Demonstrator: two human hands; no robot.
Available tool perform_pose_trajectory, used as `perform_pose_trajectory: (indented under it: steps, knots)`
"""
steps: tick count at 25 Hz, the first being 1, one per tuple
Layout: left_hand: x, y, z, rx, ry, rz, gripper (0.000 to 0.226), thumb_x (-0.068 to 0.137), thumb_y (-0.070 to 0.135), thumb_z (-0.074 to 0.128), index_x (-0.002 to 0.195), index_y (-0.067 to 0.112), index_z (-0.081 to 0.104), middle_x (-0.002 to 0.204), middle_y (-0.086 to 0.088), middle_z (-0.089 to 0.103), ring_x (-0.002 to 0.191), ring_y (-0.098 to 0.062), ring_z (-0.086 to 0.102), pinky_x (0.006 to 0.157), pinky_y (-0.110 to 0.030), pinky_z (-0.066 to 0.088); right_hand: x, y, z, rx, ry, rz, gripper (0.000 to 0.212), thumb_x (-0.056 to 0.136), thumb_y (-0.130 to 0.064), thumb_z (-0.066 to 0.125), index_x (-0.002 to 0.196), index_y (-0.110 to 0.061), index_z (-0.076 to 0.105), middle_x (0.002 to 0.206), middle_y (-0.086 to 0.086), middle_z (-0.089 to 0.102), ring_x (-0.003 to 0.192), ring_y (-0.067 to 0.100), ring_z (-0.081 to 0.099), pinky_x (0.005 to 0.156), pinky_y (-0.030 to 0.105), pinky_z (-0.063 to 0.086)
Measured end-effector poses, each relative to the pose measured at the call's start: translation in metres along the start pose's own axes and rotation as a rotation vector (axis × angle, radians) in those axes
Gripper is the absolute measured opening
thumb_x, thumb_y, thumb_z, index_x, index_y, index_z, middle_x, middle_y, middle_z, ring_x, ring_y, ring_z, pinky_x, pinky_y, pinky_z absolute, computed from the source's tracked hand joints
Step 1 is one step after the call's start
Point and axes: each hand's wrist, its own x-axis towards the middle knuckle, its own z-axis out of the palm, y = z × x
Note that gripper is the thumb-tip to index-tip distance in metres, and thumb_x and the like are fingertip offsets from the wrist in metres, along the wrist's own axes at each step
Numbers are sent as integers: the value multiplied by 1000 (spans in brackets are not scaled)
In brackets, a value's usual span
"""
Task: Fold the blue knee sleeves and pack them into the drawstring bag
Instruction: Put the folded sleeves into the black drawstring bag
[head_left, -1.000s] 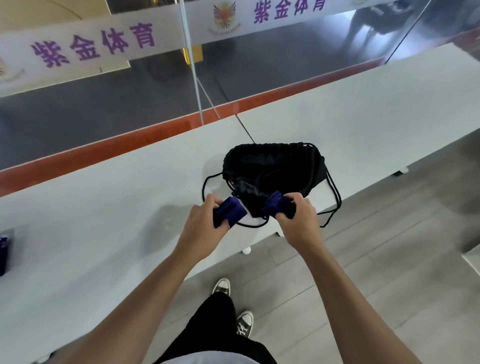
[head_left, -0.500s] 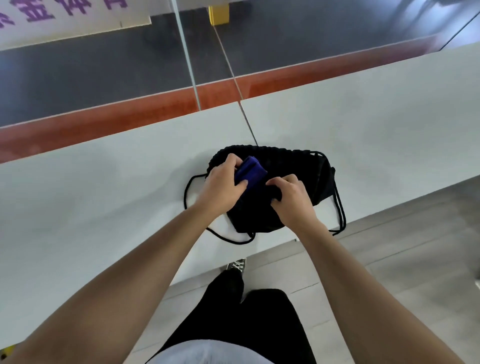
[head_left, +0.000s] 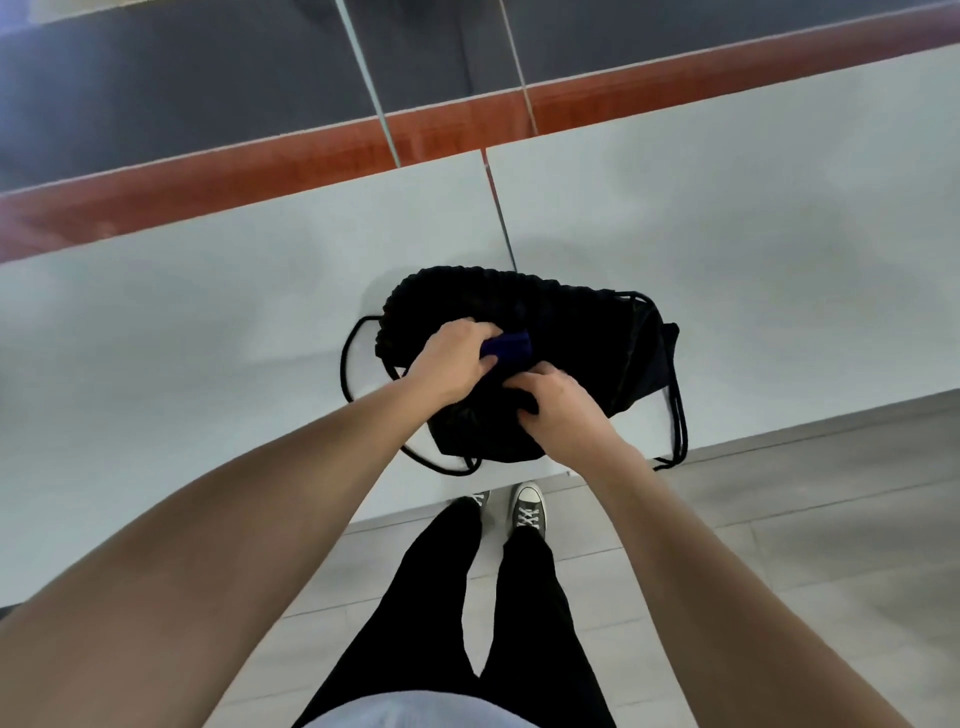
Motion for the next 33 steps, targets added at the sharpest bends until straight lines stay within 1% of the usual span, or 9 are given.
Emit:
perform_pose_trajectory:
  steps: [4,7,9,12,16,20,23,29,33]
  knots:
    - [4,1,13,88,69,-44,43,93,23,68,136,22,61,126,-12,58,117,-35,53,100,-48,48,5,6,5,-130,-17,30,41,94,-17,61,134,-24,63,128,12,56,117,36,52,102,45,46]
    - [-4,5,8,68,88,-50,47,94,25,67,138,19,56,124,-10,59,116,-32,56,97,-44,50,0,0,4,-182,56,30,44,91,-23,64,135,-21,60,124,11,59,115,35,53,99,46,46]
    - [-19,9,1,34,144,-43,47,95,26,64,140,18,53,127,-6,58,117,-27,57,94,-41,50,-5,-4,-2,-173,129,10,43,90,-24,65,133,-20,60,121,8,62,110,33,56,96,45,48]
    - [-65,17,-9,4,282,-21,44,98,24,59,141,19,53,131,-1,58,119,-24,55,97,-41,50,-18,-16,-19,-140,241,-35,40,92,-22,62,131,-18,61,120,5,65,106,31,59,93,43,49]
    - [-127,23,-25,144,526,-51,41,96,25,60,137,20,58,133,2,61,131,-24,51,107,-41,39,-28,-49,-36,-130,351,-148,44,94,-20,58,138,-20,57,134,1,60,118,27,56,100,42,46]
    - [-180,9,-52,210,743,-119,42,97,31,60,137,22,57,143,-1,56,139,-29,45,110,-44,35,-26,-110,-41,-174,368,-306,50,97,-24,57,146,-22,50,151,2,48,136,26,45,113,42,37]
    - [-220,-16,-73,221,837,-217,44,98,37,57,140,23,54,147,-3,53,142,-31,40,112,-45,31,-28,-166,-33,-218,320,-426,53,96,-25,57,149,-23,46,157,3,41,140,27,39,115,43,33]
    - [-311,-88,-114,200,949,-375,46,95,36,62,138,20,56,147,-7,55,141,-35,44,112,-51,36,-30,-284,26,-249,277,-587,54,100,-27,53,152,-27,40,160,-1,37,144,22,35,118,40,29]
    - [-385,-161,-129,199,952,-453,43,93,34,66,134,22,60,143,-8,58,135,-37,50,108,-52,41,-38,-362,97,-256,278,-645,53,99,-28,58,150,-26,44,158,1,43,142,23,43,117,39,33]
